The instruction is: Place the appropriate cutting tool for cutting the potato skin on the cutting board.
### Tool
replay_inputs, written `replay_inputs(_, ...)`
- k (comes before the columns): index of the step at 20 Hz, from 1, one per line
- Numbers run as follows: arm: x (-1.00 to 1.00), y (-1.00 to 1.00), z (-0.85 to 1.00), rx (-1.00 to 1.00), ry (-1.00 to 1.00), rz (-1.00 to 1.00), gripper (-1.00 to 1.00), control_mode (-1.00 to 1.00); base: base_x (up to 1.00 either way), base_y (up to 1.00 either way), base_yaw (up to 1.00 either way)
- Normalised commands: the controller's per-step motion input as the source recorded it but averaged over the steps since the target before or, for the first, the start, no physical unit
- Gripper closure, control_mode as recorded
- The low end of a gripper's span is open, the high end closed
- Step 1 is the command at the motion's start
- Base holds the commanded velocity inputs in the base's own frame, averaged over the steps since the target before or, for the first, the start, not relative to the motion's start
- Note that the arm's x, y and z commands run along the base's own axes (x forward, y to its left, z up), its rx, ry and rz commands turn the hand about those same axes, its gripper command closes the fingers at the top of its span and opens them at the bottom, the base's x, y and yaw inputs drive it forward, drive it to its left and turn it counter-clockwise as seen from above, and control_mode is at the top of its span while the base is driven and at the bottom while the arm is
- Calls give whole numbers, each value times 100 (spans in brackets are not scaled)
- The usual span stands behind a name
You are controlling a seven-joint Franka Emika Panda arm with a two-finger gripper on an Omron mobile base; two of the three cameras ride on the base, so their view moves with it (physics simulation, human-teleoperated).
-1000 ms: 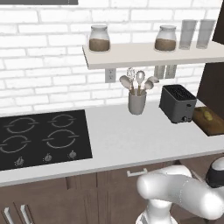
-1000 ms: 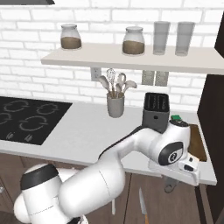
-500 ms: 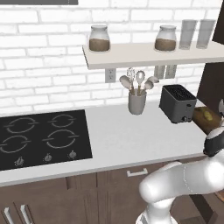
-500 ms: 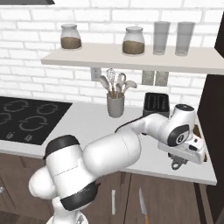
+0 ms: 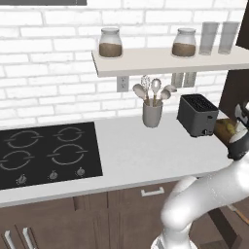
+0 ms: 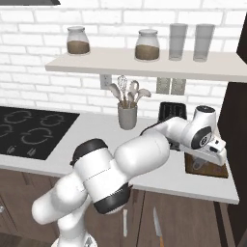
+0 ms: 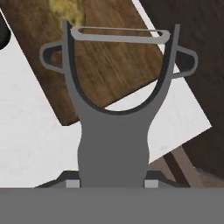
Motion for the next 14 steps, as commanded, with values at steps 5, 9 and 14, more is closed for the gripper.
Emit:
replay_inputs(5,53,-23,-27,0,-3,-1,100,-100,0,0,0)
replay_inputs(9,33,-6,-68,0,0,-1,100,-100,0,0,0)
replay_inputs(14,27,-3,-50,0,0,0,100,-100,0,0,0)
